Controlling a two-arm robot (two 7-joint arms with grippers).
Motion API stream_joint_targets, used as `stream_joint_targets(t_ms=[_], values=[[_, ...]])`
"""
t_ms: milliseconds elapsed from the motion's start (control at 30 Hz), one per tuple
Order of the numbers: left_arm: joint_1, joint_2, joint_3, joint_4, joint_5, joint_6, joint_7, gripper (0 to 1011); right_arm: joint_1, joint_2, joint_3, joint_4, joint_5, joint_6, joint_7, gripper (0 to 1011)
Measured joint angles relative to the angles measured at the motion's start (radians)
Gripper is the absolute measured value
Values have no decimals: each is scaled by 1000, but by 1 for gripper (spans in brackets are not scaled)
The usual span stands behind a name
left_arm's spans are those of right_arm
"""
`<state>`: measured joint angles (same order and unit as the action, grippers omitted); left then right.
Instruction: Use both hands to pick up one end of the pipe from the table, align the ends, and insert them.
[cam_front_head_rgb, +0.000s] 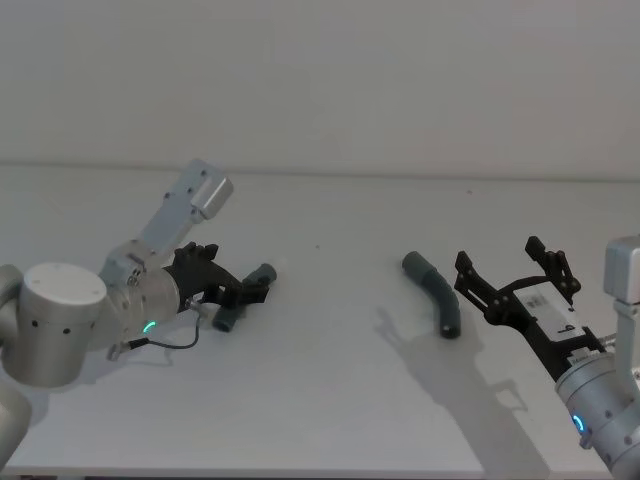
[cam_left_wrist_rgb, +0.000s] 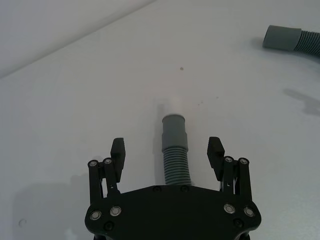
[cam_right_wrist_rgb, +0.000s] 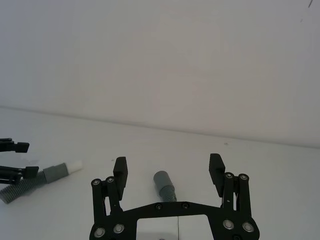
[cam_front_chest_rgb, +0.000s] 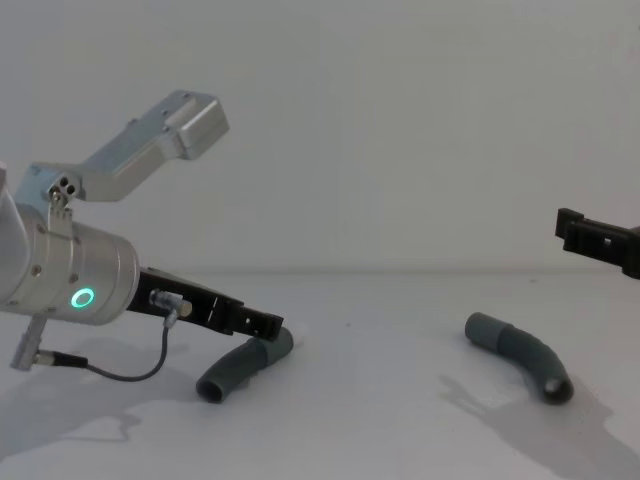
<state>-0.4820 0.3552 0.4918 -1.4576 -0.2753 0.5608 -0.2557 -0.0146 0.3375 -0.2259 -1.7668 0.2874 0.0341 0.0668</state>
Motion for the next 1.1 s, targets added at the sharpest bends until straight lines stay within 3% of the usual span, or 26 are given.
stream_joint_targets(t_ms=[533,1100], values=[[-68,-22,18,108,21,15,-38,1002,0,0,0,0,0,0,0,1001],[-109,-45,41,190,56,-15,-63,1002,0,0,0,0,0,0,0,1001]])
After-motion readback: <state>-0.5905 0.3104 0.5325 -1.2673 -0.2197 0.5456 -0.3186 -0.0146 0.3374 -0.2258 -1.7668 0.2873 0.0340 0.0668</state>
